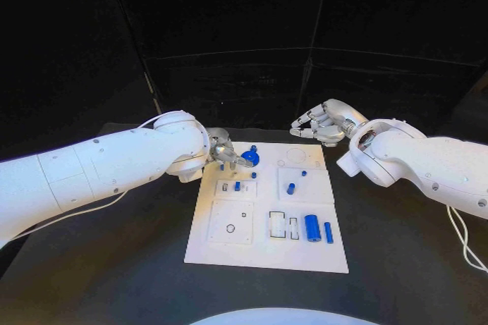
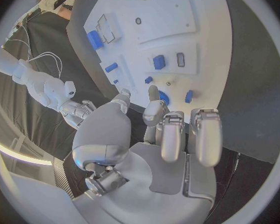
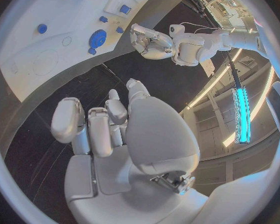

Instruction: Assemble the parts on the task board

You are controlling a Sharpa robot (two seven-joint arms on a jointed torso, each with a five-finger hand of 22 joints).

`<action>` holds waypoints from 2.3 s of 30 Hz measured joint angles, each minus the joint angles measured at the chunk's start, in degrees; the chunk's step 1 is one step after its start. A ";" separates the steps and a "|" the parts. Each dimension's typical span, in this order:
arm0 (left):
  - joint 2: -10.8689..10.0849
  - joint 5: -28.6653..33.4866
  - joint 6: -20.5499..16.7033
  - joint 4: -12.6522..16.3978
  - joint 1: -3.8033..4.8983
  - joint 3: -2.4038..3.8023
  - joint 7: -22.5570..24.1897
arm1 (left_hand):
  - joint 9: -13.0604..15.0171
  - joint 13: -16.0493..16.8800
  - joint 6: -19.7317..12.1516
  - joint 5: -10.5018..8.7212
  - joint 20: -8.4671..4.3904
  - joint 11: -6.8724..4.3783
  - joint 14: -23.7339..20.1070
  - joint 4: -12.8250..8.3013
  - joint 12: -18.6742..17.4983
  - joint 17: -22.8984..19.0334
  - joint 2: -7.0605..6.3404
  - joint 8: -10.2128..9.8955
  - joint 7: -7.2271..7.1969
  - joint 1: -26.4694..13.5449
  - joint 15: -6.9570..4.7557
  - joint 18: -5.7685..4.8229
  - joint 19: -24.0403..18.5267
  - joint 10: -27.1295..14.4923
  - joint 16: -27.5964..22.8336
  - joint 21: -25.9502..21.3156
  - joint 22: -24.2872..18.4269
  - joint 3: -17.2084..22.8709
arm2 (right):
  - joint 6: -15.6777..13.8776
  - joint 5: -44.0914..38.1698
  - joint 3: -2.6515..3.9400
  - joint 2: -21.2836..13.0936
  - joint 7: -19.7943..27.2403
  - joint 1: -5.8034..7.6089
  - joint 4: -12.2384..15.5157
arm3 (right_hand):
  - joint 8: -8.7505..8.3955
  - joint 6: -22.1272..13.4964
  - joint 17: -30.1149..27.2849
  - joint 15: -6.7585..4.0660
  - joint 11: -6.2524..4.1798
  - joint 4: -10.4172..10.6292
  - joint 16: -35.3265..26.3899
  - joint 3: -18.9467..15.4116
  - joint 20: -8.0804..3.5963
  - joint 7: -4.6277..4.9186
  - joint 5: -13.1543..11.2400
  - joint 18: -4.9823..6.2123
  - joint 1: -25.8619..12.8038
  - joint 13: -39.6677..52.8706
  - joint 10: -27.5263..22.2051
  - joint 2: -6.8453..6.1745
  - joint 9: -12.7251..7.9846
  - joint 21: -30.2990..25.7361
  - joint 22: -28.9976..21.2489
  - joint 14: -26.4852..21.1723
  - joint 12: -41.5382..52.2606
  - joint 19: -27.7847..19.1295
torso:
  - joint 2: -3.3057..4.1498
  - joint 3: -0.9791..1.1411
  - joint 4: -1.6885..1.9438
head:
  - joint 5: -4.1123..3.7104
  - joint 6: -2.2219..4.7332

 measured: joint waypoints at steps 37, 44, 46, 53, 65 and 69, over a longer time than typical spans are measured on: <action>11.74 1.05 13.30 -28.24 2.70 -2.27 2.63 | -6.30 -6.47 -3.66 0.01 1.38 2.76 0.00 2.88 -5.46 0.00 4.04 -8.23 2.86 8.05 1.65 0.00 0.05 -4.80 0.00 -3.10 0.00 -8.57 | 0.14 0.04 -0.01 0.86 0.39 -0.02 -0.89 | 0.00 0.00 0.03 0.00 0.00 0.00 -0.26 0.00 -0.20 0.00 -0.02 -0.02 0.00 -0.04 0.01 0.00 -0.03 0.00 -0.19 0.00 0.00 -0.20 | 0.44 -0.06 -0.60 | 1.47 0.19; 12.34 1.04 14.72 -28.81 2.23 -2.30 2.90 | -6.52 -6.24 -3.23 0.01 1.38 2.76 0.00 2.84 -5.23 0.00 4.38 -8.23 2.88 8.39 1.65 0.00 0.05 -4.80 0.00 -2.79 0.00 -9.04 | 0.24 0.04 -0.01 0.96 0.52 -0.02 -0.89 | 0.00 0.00 0.02 0.00 0.00 0.00 -0.26 0.00 -0.20 0.00 -0.02 -0.02 0.00 -0.03 0.01 0.00 -0.03 0.00 -0.19 0.00 0.00 -0.20 | 0.42 -0.03 -0.55 | 1.28 0.19; 12.42 1.04 15.06 -28.84 2.14 -2.30 2.95 | -6.61 -6.24 -3.20 0.01 1.38 2.76 0.00 2.77 -5.23 0.00 4.75 -8.23 2.84 8.76 1.65 0.00 0.05 -4.80 0.00 -2.79 0.00 -9.10 | 0.27 0.04 -0.01 0.97 0.55 -0.02 -0.89 | 0.00 0.00 0.02 0.00 0.00 0.00 -0.26 0.00 -0.20 0.00 -0.02 -0.02 0.00 -0.03 0.01 0.00 -0.03 0.00 -0.19 0.00 0.00 -0.20 | 0.40 -0.02 -0.49 | 1.27 0.16; 12.46 1.04 16.19 -28.99 1.99 -2.30 3.05 | -6.95 -6.02 -2.62 0.01 1.38 2.54 0.00 2.38 -5.02 0.00 5.51 -8.46 2.67 10.05 1.65 0.00 0.05 -4.58 0.00 -2.79 0.00 -9.50 | 0.34 0.04 0.00 0.99 0.65 -0.02 -0.89 | 0.00 0.00 0.02 0.00 0.00 0.00 -0.26 0.00 -0.20 0.00 0.25 -0.02 0.16 -0.03 0.01 0.17 -0.03 0.00 -0.18 0.00 0.00 -0.20 | 0.35 -0.02 -0.44 | 1.26 0.14; 12.54 1.03 17.39 -28.88 1.93 -2.30 3.05 | -7.47 -5.77 -2.23 0.01 1.37 2.54 0.00 2.06 -4.80 0.00 6.76 -8.67 2.67 11.75 1.65 -0.01 0.05 -4.16 0.00 -2.60 0.00 -9.81 | 0.37 0.05 0.00 1.08 0.69 -0.02 -0.96 | 0.00 0.00 0.01 0.00 0.00 0.00 -0.26 0.00 -0.20 0.00 0.25 -0.03 0.23 -0.03 0.01 0.23 -0.02 0.00 -0.18 0.00 0.00 -0.20 | 0.36 -0.05 -0.40 | 1.36 0.03; 12.50 1.03 17.34 -28.60 1.92 -2.30 3.05 | -7.60 -5.77 -1.82 0.01 1.37 2.54 0.00 1.73 -4.80 0.00 7.48 -8.89 2.66 12.47 1.65 0.00 0.05 -4.17 0.00 -2.60 0.00 -9.48 | 0.37 0.05 0.00 1.08 0.70 -0.02 -1.03 | 0.00 0.00 0.01 0.00 0.00 0.00 -0.26 0.00 -0.20 0.00 0.25 -0.03 0.23 -0.02 0.01 0.23 -0.02 0.00 -0.18 0.00 0.00 -0.19 | 0.37 -0.05 -0.41 | 1.29 -0.04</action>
